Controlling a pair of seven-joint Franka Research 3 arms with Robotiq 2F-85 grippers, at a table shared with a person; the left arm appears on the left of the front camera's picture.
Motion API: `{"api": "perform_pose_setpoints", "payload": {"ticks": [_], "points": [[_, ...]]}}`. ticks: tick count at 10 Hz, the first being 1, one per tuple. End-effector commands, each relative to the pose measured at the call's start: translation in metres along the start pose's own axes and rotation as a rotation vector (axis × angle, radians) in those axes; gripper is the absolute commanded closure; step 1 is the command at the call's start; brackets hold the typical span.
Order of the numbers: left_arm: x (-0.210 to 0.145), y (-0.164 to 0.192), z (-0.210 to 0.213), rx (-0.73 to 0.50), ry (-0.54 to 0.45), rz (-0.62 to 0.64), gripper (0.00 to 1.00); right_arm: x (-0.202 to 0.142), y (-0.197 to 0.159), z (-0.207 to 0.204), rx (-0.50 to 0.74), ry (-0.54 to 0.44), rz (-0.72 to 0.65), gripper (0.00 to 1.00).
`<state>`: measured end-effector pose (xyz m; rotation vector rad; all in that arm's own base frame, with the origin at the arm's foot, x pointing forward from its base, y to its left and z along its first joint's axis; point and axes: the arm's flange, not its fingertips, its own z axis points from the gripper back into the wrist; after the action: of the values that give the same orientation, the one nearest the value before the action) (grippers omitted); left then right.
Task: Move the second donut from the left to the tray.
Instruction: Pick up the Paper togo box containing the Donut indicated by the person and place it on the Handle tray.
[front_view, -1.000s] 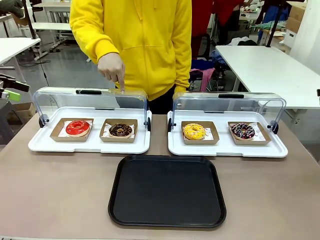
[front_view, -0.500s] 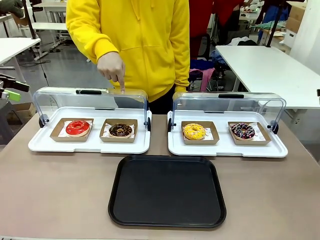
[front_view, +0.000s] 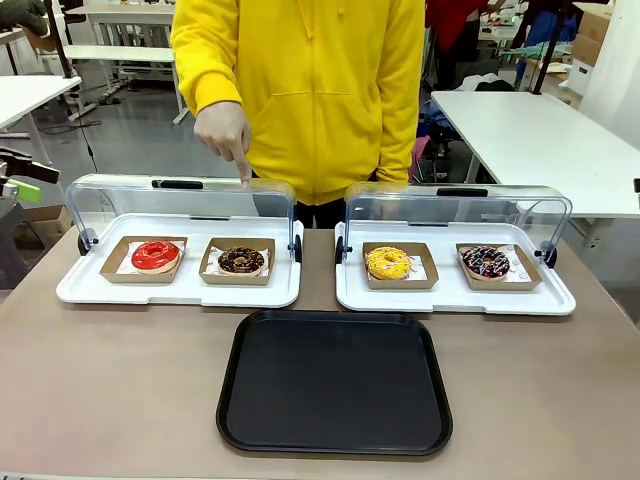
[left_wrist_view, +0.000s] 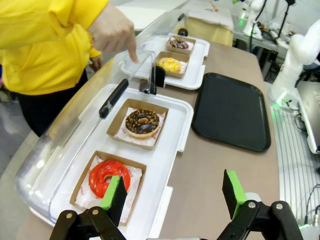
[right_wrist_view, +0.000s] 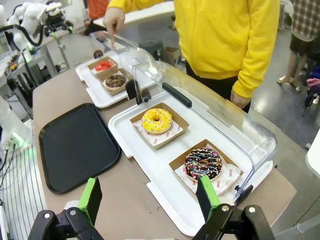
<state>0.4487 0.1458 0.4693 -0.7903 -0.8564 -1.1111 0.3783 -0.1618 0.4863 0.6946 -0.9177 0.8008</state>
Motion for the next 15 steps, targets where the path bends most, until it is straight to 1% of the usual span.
{"api": "perform_pose_setpoints", "payload": {"ticks": [1, 3, 5, 6, 7, 8, 9, 10, 11, 12, 13, 15], "points": [[0.027, -0.017, -0.004, -0.073, 0.041, -0.107, 0.00, 0.001, -0.001, -0.001, -0.002, -0.027, 0.016, 0.00], [0.069, -0.039, -0.037, -0.106, 0.199, -0.209, 0.00, 0.001, -0.001, -0.001, -0.002, -0.027, 0.016, 0.00], [0.093, -0.067, -0.089, -0.140, 0.413, -0.353, 0.00, 0.001, -0.001, -0.001, -0.002, -0.027, 0.016, 0.00], [0.097, -0.080, -0.116, -0.127, 0.480, -0.403, 0.00, 0.001, -0.001, -0.001, -0.002, -0.027, 0.016, 0.00], [0.097, -0.094, -0.142, -0.086, 0.555, -0.460, 0.00, 0.001, -0.001, -0.001, -0.002, -0.027, 0.016, 0.00], [0.093, -0.104, -0.168, -0.078, 0.615, -0.494, 0.00, 0.001, -0.001, -0.001, -0.002, -0.027, 0.016, 0.00], [0.085, -0.110, -0.197, -0.023, 0.678, -0.510, 0.00, 0.001, -0.001, -0.001, -0.002, -0.027, 0.016, 0.00], [0.077, -0.113, -0.222, 0.009, 0.704, -0.520, 0.00, 0.001, -0.001, -0.001, -0.002, -0.027, 0.016, 0.00], [0.069, -0.113, -0.246, 0.069, 0.732, -0.546, 0.00, 0.001, -0.001, -0.001, -0.002, -0.027, 0.016, 0.00], [0.063, -0.110, -0.268, 0.092, 0.764, -0.547, 0.00, 0.001, -0.001, -0.001, -0.002, -0.027, 0.016, 0.00], [0.057, -0.103, -0.292, 0.108, 0.805, -0.533, 0.00, 0.001, -0.001, -0.001, -0.002, -0.027, 0.016, 0.00], [0.059, -0.086, -0.316, 0.101, 0.836, -0.489, 0.00, 0.001, -0.001, -0.001, -0.002, -0.027, 0.016, 0.00]]}}
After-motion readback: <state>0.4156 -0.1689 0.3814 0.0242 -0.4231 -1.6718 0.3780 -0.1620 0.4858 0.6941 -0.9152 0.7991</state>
